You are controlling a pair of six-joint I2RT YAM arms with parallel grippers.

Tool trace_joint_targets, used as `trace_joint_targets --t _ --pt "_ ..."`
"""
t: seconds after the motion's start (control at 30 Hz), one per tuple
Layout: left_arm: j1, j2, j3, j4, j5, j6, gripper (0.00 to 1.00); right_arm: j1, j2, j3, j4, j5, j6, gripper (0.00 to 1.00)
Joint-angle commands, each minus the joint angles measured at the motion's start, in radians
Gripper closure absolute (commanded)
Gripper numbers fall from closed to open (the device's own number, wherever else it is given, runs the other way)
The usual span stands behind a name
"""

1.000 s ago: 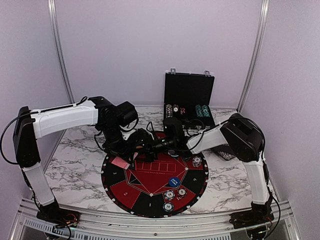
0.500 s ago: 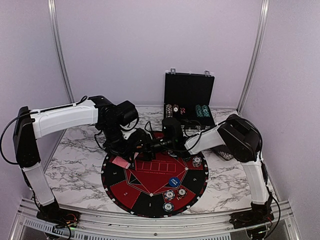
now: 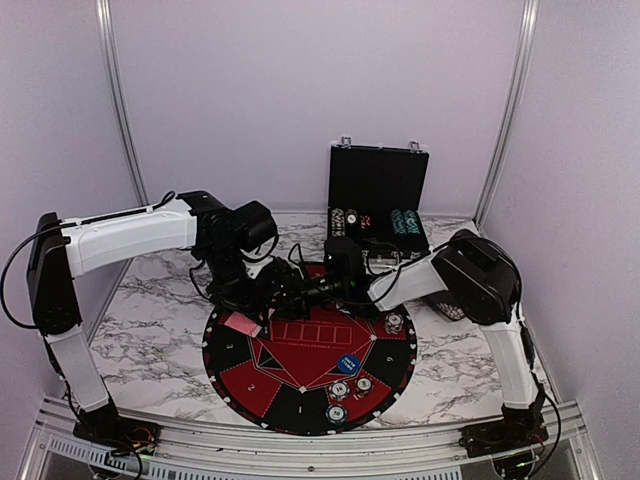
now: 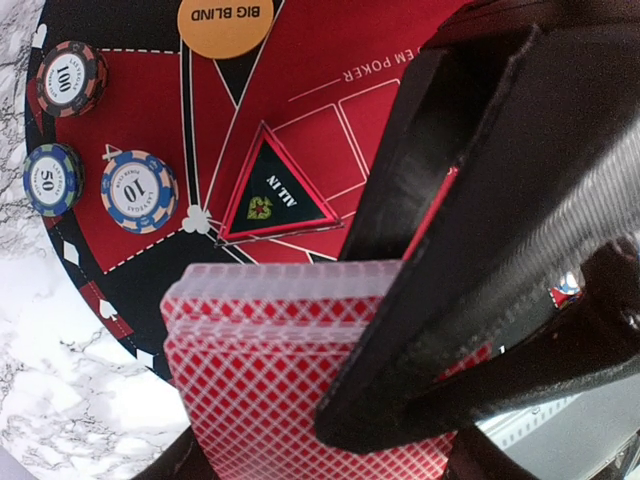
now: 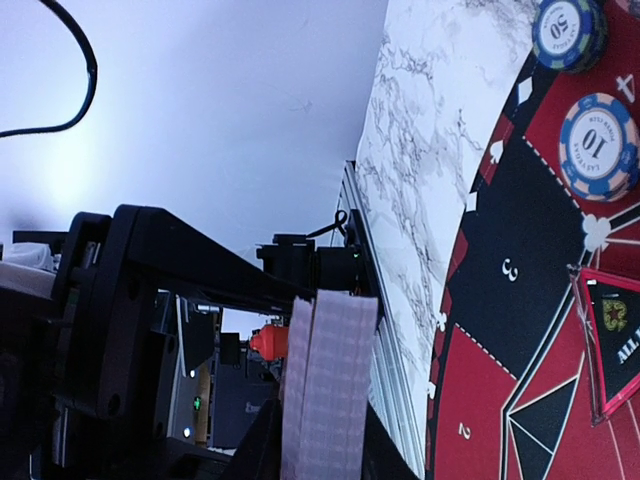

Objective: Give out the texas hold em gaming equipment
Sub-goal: Pass from the left arm to the right, then pass from the right arm to the left

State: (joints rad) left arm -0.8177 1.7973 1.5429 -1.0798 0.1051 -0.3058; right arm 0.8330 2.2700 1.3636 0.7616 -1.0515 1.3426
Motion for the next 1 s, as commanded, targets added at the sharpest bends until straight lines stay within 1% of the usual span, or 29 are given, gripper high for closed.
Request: trace_joint_targets --t 0.0,0.1,0.23,0.37,0.47,0.53,0.6,0.67,0.83,0.97 --pt "-0.005 -0.002 0.025 -0.025 -0.011 0.012 0.51 0.009 0.019 0.015 0.078 -0.022 0.041 0.86" --pt "-0.004 -0.006 0.018 -0.025 -0.015 0.01 0.47 0.009 0.02 0.008 0.129 -0.025 0.081 0.93" --pt "-0.004 -0.012 0.01 -0.025 -0.02 0.011 0.38 0.007 0.019 0.004 0.211 -0.03 0.139 1.0" --pt "-0.005 -0.019 0.001 -0.025 -0.024 0.014 0.23 0.002 0.021 -0.009 0.318 -0.028 0.23 1.0" --pt "-0.005 -0.022 -0.005 -0.022 -0.023 0.019 0.13 -0.001 0.017 -0.008 0.342 -0.024 0.245 1.0" --pt "-0.004 -0.023 -0.004 -0.02 -0.022 0.019 0.09 -0.001 0.014 -0.009 0.344 -0.02 0.246 1.0" --pt "-0.005 -0.024 -0.002 -0.016 -0.02 0.02 0.08 0.0 0.014 -0.009 0.349 -0.017 0.25 1.0" --pt "-0.005 -0.025 0.0 -0.012 -0.017 0.019 0.09 -0.001 0.014 -0.012 0.356 -0.013 0.255 1.0" --pt "-0.016 -0.023 0.008 -0.008 -0.027 0.025 0.22 -0.004 0.013 -0.023 0.36 0.005 0.263 1.0" --pt "-0.029 -0.019 0.011 -0.008 -0.043 0.028 0.28 -0.007 0.011 -0.036 0.361 0.017 0.265 1.0"
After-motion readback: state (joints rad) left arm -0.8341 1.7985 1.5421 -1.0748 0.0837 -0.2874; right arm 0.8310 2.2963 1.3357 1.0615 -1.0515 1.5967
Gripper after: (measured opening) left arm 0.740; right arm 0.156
